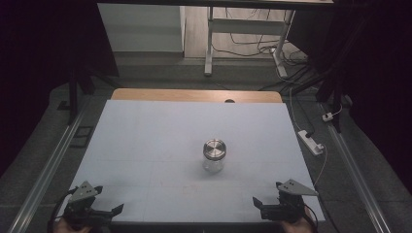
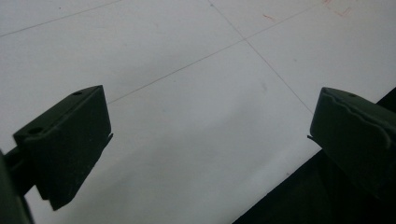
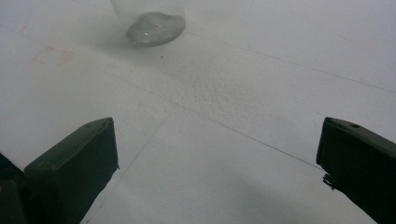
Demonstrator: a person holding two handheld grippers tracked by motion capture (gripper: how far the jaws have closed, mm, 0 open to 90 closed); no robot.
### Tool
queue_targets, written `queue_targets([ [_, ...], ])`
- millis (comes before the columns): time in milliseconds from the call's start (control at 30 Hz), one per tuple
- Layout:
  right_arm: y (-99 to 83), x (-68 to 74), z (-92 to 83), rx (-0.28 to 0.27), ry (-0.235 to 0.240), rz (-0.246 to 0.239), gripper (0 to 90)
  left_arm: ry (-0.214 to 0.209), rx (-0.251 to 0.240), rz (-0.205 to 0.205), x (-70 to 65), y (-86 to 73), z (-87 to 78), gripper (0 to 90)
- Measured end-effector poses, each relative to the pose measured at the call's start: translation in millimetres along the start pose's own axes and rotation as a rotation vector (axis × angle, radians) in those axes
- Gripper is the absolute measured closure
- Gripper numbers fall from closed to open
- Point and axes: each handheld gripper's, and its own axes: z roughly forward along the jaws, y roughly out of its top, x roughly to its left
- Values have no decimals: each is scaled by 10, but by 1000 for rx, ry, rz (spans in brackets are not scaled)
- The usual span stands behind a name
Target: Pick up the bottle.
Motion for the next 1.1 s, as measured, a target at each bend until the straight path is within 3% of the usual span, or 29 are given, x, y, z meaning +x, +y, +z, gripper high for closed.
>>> queue_targets([
  [267,5,12,20,15,5,-14,0,-3,10,9,-17,23,25,0],
  [500,16,16,29,16,23,-15,0,-9,2,-14,6,-1,2,0],
  [900,53,13,74,20,53,-24,0,14,1,-14,-28,-49,-41,0],
  [1100,75,33,66,-6,71,-33,0,14,-1,-17,-25,-54,-46,0],
])
